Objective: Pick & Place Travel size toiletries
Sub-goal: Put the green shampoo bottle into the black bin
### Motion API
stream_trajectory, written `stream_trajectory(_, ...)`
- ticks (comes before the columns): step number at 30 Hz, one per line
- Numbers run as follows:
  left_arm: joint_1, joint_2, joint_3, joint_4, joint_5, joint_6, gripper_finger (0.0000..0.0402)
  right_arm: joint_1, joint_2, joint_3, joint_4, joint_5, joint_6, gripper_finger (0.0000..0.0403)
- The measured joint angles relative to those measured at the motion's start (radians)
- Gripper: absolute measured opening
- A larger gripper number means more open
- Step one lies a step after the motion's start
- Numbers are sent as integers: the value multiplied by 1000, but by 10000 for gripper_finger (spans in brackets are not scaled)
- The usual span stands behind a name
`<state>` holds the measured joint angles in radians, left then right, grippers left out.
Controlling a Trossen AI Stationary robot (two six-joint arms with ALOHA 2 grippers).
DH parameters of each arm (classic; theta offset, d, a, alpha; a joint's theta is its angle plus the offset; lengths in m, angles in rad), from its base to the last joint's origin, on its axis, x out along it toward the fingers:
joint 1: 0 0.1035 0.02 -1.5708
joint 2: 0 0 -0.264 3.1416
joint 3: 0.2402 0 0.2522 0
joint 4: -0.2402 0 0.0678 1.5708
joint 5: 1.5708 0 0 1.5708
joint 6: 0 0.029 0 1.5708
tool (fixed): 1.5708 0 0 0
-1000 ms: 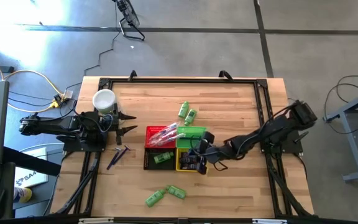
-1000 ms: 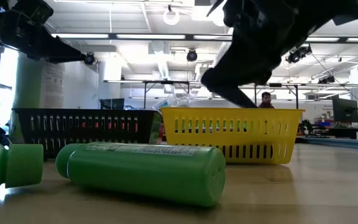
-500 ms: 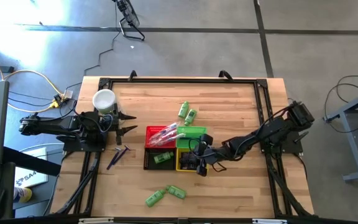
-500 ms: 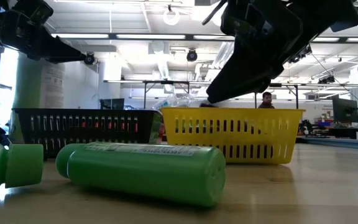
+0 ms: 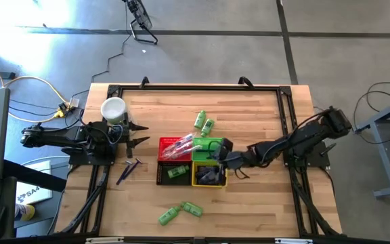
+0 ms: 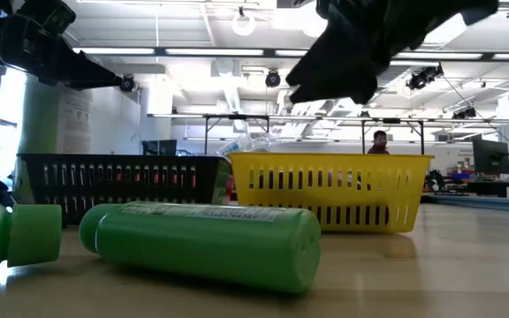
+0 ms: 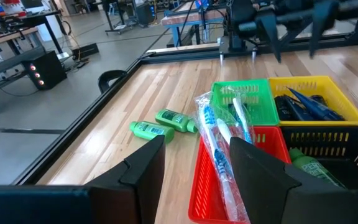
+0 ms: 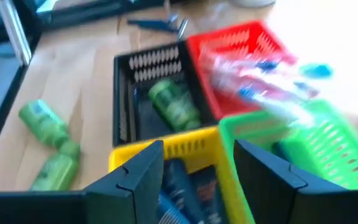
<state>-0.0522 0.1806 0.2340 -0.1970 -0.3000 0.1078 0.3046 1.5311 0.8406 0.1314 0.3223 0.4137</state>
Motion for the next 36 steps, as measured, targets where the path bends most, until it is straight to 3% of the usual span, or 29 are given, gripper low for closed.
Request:
stream_trajectory(10,0,0,0,-1,0,-7,175,-124,-163,0,-45,-7,-20,144)
stream_trajectory(26,0,0,0,-24,0,-10,175,-327,-192,1,-22,-13,-455,134)
stream_trajectory(33,0,0,0,-24,0,-10,175,-486,-191,1,-24,-266,-611,134)
stream_trajectory(36,0,0,0,-24,0,-7,175,-535,-191,1,-24,-315,-664,134)
